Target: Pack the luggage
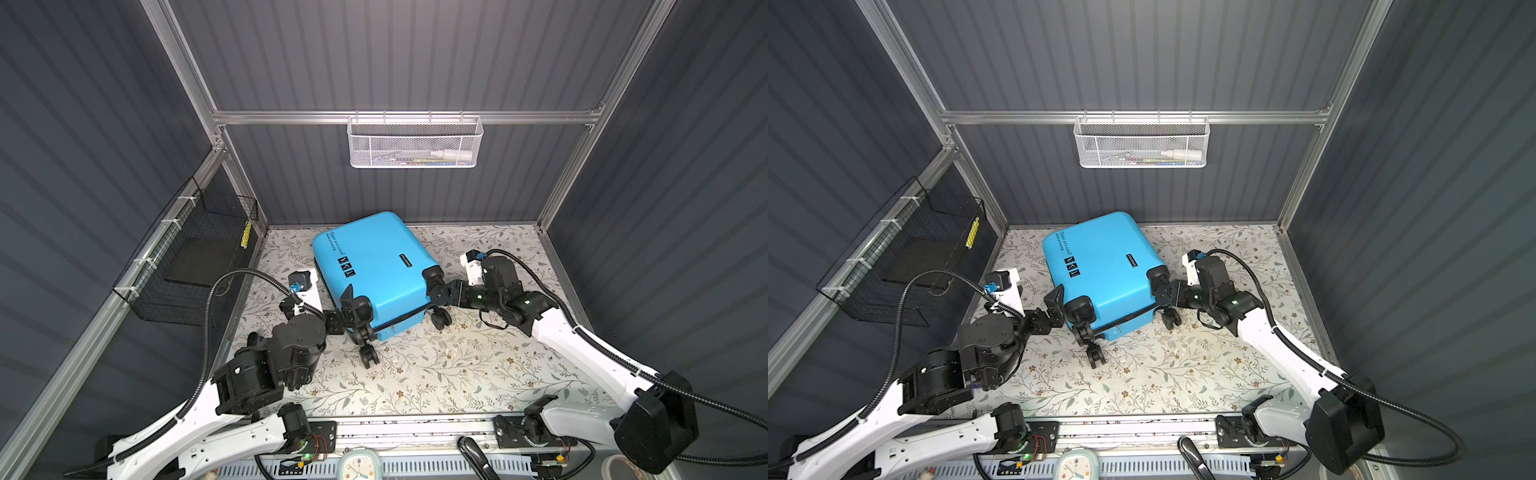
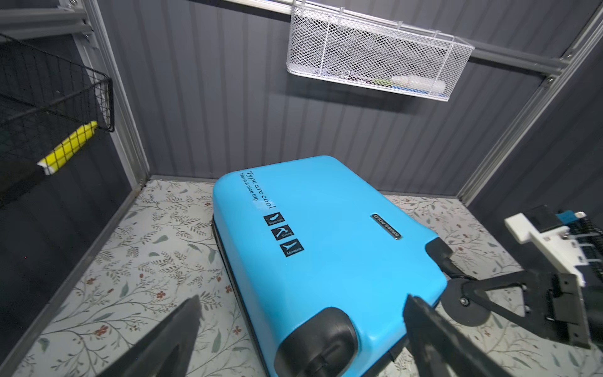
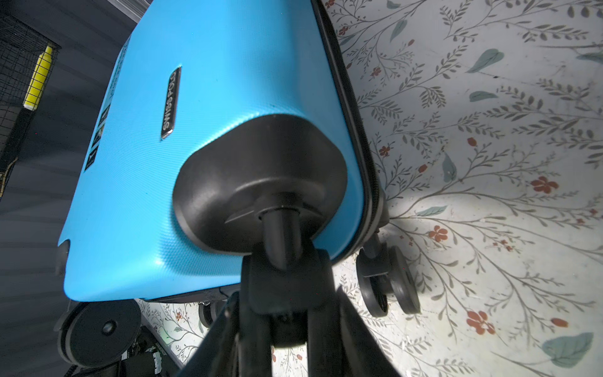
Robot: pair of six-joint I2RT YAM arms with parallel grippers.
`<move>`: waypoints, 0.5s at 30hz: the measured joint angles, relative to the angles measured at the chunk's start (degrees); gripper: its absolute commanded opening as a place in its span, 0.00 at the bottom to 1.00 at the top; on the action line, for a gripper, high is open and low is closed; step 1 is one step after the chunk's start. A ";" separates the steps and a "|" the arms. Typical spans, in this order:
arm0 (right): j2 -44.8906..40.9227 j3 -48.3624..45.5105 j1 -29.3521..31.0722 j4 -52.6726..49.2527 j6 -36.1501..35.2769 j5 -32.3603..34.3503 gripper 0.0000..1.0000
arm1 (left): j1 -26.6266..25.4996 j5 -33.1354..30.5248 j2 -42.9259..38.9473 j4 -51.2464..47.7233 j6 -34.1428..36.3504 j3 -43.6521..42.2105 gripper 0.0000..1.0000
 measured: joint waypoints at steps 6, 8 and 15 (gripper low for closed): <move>-0.11 -0.33 -0.07 0.48 0.00 -0.20 0.00 | 8.98 3.04 6.38 -2.84 2.82 6.95 0.99; -0.15 -0.39 -0.09 0.66 0.02 -0.22 0.00 | 16.13 7.56 9.86 -2.64 3.08 9.68 0.99; -0.20 -0.70 -0.09 1.38 0.02 -0.22 0.00 | 41.29 28.39 22.51 0.09 2.34 10.73 0.99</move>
